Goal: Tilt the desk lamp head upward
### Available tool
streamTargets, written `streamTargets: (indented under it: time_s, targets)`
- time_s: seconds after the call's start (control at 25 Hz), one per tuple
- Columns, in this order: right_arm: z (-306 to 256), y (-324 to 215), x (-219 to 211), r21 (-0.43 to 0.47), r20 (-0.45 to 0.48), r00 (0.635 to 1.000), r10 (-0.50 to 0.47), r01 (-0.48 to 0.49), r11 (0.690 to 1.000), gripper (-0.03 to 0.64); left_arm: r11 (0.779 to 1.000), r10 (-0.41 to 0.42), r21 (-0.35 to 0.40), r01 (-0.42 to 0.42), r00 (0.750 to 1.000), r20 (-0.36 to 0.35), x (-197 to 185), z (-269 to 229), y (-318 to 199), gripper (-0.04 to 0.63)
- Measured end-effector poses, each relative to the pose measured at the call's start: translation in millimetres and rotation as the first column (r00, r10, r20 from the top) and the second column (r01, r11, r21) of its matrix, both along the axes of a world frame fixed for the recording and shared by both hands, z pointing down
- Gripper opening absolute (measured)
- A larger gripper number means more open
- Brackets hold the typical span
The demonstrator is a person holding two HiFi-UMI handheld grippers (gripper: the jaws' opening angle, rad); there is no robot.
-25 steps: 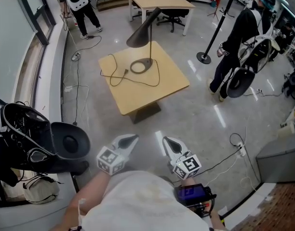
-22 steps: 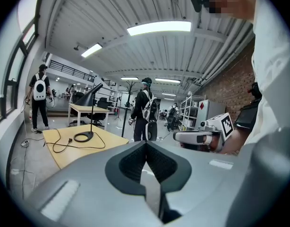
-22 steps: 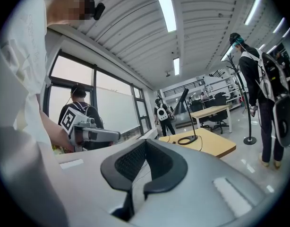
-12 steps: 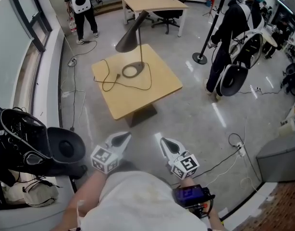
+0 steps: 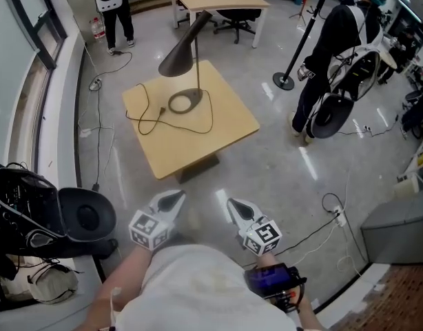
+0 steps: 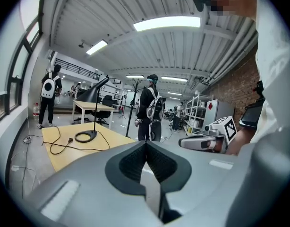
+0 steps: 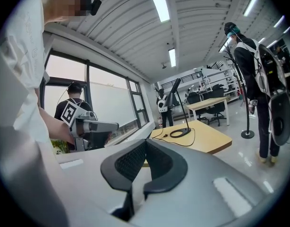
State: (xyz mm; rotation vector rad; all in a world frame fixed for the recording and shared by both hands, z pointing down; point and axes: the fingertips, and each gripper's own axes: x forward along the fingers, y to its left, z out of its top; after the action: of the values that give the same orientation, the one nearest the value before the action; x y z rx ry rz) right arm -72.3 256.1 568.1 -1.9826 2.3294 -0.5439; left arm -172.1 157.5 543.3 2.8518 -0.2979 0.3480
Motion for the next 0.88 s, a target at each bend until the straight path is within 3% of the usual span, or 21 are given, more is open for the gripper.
streamTargets:
  time_s: [0.36,0.88]
  targets:
    - [-13.5,-66.1,58.8,-0.024,-0.072,0.997,0.011,-0.013,1.0,0.014,1.0,0.001,-0.02,-0.002,0.998,-0.065,55.0,-3.6,-73.5,0.002]
    - [-20.8,-167.9,93.2,-0.037,-0.135,0.991,-0.004,-0.001,0.999,0.014,1.0,0.01,-0.029,-0.012,0.997,-0.082,76.9,0.3,-169.1,0.002]
